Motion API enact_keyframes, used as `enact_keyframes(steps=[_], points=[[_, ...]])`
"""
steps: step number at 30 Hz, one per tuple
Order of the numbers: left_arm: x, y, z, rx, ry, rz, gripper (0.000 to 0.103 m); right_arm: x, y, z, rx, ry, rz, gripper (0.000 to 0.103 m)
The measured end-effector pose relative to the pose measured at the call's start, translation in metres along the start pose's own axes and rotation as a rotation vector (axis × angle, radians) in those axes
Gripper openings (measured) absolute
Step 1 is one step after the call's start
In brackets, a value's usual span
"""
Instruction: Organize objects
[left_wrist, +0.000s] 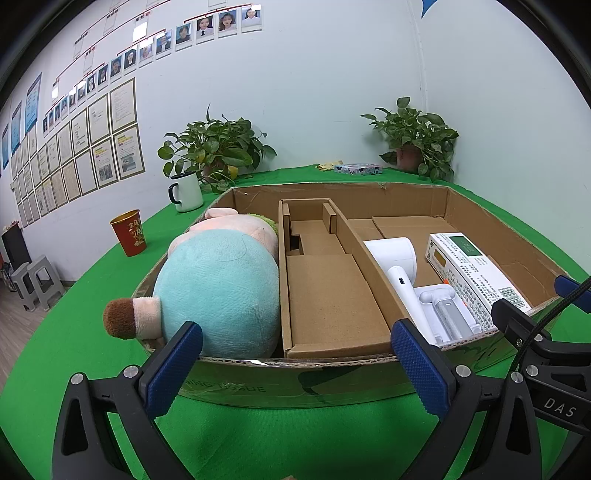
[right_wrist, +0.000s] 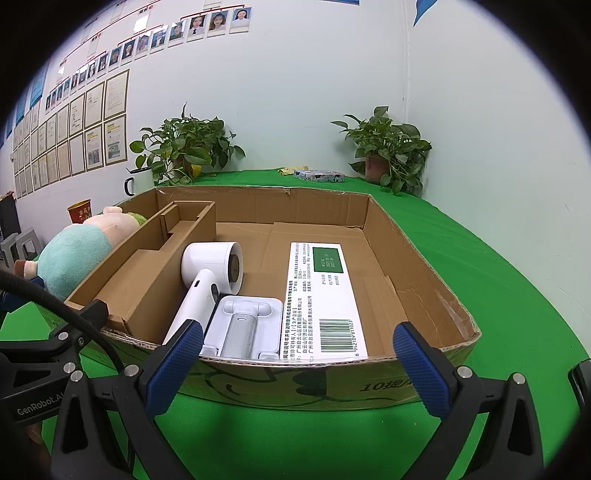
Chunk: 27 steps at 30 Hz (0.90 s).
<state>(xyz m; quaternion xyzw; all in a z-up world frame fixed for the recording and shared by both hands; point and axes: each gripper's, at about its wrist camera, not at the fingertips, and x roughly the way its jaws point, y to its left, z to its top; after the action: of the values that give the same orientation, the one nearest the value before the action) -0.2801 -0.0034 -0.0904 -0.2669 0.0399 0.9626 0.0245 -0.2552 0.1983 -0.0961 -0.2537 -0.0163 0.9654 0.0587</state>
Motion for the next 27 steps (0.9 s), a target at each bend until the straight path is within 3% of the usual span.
enact_keyframes(steps=[27], points=[[0.0037, -0.0013, -0.0003, 0.001, 0.003, -0.007, 0.103, -0.0003, 0.0003, -0.0009, -0.001, 0.001, -0.001, 0.102]])
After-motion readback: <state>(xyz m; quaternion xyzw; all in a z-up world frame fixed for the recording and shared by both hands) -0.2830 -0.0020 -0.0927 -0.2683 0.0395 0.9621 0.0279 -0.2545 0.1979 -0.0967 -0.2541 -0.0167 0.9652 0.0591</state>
